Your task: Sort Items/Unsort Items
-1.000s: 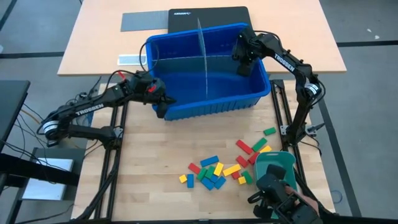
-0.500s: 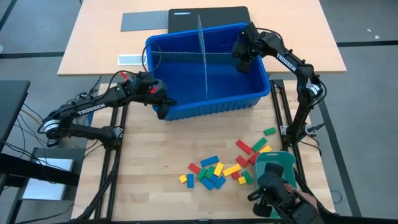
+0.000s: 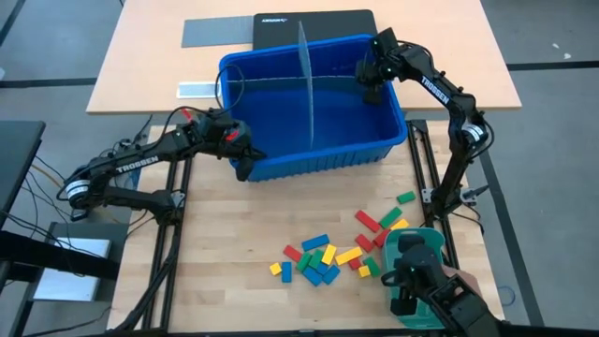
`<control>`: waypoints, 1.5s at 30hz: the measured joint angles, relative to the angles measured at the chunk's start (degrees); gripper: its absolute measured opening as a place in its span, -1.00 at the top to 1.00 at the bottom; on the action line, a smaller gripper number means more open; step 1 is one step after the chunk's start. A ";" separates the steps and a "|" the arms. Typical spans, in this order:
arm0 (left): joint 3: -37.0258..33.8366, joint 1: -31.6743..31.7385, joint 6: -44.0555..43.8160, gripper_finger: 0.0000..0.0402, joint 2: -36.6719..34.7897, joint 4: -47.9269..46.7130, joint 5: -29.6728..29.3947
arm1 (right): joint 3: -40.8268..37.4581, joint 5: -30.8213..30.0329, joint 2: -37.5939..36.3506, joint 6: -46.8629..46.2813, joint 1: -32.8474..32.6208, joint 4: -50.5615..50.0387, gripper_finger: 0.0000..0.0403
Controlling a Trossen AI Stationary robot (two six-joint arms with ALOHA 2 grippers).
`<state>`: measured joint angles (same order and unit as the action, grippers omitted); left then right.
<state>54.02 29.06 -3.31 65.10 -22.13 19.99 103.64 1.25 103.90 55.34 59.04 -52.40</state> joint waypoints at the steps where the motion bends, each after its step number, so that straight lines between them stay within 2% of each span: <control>1: 0.11 0.00 -0.12 0.99 0.00 0.38 0.66 | -0.48 0.52 0.00 0.85 0.25 0.29 1.00; 7: 6.62 0.02 -1.47 0.99 -0.20 3.09 1.72 | -1.54 1.86 0.00 1.23 0.45 0.24 1.00; 13: 16.53 2.00 -3.43 0.99 0.53 1.91 -9.59 | -1.56 0.88 0.00 1.41 -0.80 -1.16 1.00; 18: 23.56 7.79 -3.49 0.95 3.67 -6.23 -12.58 | -1.65 0.79 -0.21 2.06 -1.56 -2.49 1.00; 22: 30.09 12.96 1.40 0.81 7.85 -15.49 -11.43 | -1.65 0.66 -0.72 2.17 -1.65 -2.79 1.00; 32: 43.37 23.22 16.36 0.30 17.64 -22.55 -12.21 | -1.65 0.07 -1.01 1.89 -3.13 -4.44 1.00; 39: 47.59 26.91 25.05 0.24 26.26 -32.57 -12.42 | -1.65 0.03 -1.05 1.87 -3.49 -4.48 1.00; 45: 47.86 26.86 30.00 0.24 29.48 -30.39 -14.57 | -1.65 -0.11 -1.05 1.76 -3.53 -4.65 1.00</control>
<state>101.88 55.92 26.69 94.58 -52.51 5.42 102.00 1.14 102.85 57.10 55.51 -57.06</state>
